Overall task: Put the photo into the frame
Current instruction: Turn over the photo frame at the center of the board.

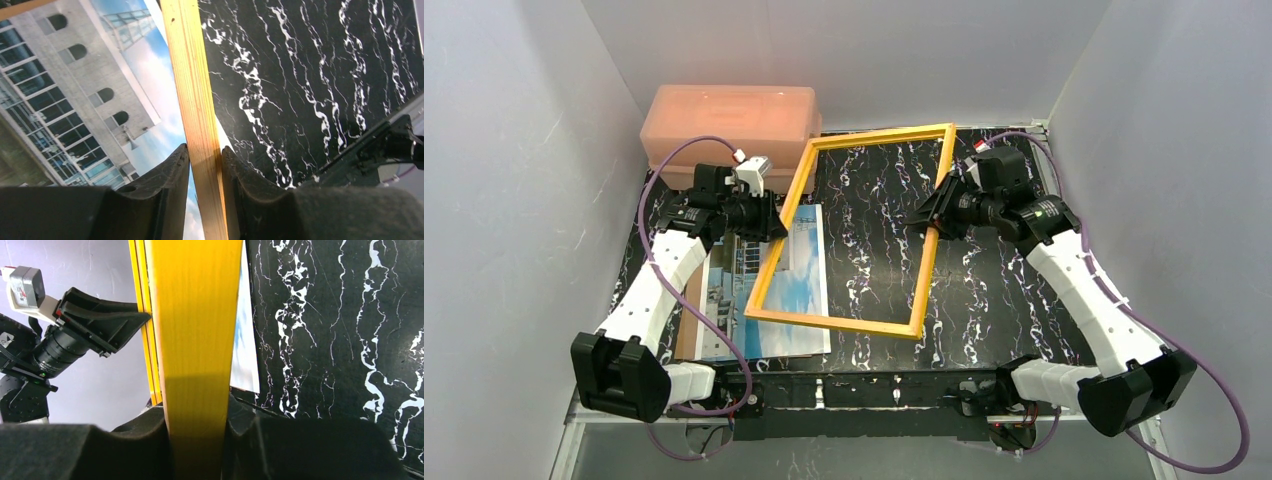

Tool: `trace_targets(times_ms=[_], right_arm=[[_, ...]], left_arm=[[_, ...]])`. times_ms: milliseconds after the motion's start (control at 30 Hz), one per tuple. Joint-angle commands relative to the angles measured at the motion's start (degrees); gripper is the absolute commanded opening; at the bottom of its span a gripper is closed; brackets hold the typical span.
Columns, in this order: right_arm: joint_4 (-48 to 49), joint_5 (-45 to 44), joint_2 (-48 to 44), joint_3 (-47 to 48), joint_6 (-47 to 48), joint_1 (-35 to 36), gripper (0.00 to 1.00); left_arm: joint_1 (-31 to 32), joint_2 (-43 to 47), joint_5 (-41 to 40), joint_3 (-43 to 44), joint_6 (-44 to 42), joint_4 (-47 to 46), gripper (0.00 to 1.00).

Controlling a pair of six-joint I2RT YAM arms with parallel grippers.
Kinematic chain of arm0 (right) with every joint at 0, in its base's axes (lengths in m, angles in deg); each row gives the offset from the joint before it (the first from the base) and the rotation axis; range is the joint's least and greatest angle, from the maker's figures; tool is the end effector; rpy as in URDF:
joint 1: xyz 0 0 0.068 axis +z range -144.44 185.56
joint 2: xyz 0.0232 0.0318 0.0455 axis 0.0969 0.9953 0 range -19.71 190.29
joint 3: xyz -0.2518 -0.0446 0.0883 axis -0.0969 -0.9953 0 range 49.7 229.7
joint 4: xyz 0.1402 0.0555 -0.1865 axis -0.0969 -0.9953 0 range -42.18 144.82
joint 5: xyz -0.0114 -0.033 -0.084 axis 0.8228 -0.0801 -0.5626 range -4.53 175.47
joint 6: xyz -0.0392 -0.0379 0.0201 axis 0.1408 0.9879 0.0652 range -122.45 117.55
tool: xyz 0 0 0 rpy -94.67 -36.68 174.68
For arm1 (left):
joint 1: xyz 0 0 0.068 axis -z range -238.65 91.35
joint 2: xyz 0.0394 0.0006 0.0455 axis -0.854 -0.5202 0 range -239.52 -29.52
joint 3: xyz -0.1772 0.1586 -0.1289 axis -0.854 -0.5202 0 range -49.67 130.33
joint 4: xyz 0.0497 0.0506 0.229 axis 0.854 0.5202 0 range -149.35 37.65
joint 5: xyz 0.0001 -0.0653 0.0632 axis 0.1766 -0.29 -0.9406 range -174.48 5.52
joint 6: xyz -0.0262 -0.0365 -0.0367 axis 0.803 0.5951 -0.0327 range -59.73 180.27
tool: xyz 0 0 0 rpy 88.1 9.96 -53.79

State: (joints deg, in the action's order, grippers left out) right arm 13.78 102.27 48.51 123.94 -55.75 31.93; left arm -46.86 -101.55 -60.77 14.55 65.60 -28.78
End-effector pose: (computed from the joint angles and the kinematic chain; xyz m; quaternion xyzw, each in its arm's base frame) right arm 0.2012 0.1131 0.3740 0.1388 0.8692 0.3920 0.2676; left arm 0.2461 -0.0684 0.3221 0.1390 0.8746 -0.2463 0.3939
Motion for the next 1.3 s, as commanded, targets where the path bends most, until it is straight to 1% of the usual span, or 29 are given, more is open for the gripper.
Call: trace_targets(times_ms=[0,67,200,433,567,733,800,933,1033,1067,1133,1200,1267], right_arm=[[2.79,5.12,-2.31,-1.62,4.31,-6.77,0.01],[4.86,9.07,-2.84,-2.57,4.16,-9.82,0.01],[6.64,13.73,-3.23,-2.38,4.02,-12.92,0.01],[8.50,16.68,-2.21,-2.51,4.87,-14.53,0.01],[9.86,18.45,0.36,-1.24,7.13,-14.55,0.01],[1.19,17.68,7.11,6.01,19.51,-14.62,0.01],[-1.56,17.70,9.59,7.50,22.77,-14.82,0.01],[-5.35,14.54,13.32,9.64,27.58,-14.80,0.01],[-6.14,13.06,15.01,9.20,29.52,-14.78,0.01],[-6.94,11.20,15.53,9.22,30.57,-14.78,0.01],[-8.85,6.45,16.78,9.25,33.15,-14.80,0.07],[-11.07,0.14,17.90,9.14,35.61,-14.81,0.17],[-11.65,-5.28,18.44,8.07,37.01,-14.81,0.20]], left_arm=[[-0.37,0.15,3.16,1.25,-4.96,5.43,0.31],[-0.37,0.03,3.42,2.05,-5.80,6.65,0.42],[-0.37,-0.21,3.28,3.84,-7.69,9.16,0.55],[-0.37,0.18,3.53,6.22,-8.73,12.34,0.58],[-0.41,0.31,3.59,6.94,-9.22,13.40,0.59],[-0.37,0.22,3.03,7.87,-9.60,14.35,0.59],[-0.37,0.35,2.84,8.05,-9.69,14.51,0.59],[-0.37,0.27,2.88,8.52,-9.72,14.72,0.59],[-0.37,0.18,2.78,9.00,-10.01,15.32,0.59],[-0.45,0.14,2.58,9.11,-10.26,15.52,0.59],[-0.45,0.05,1.92,9.15,-10.62,15.64,0.59],[-0.45,-0.20,1.47,9.25,-11.01,15.96,0.59],[-0.62,-0.23,1.26,9.04,-11.46,16.09,0.59]])
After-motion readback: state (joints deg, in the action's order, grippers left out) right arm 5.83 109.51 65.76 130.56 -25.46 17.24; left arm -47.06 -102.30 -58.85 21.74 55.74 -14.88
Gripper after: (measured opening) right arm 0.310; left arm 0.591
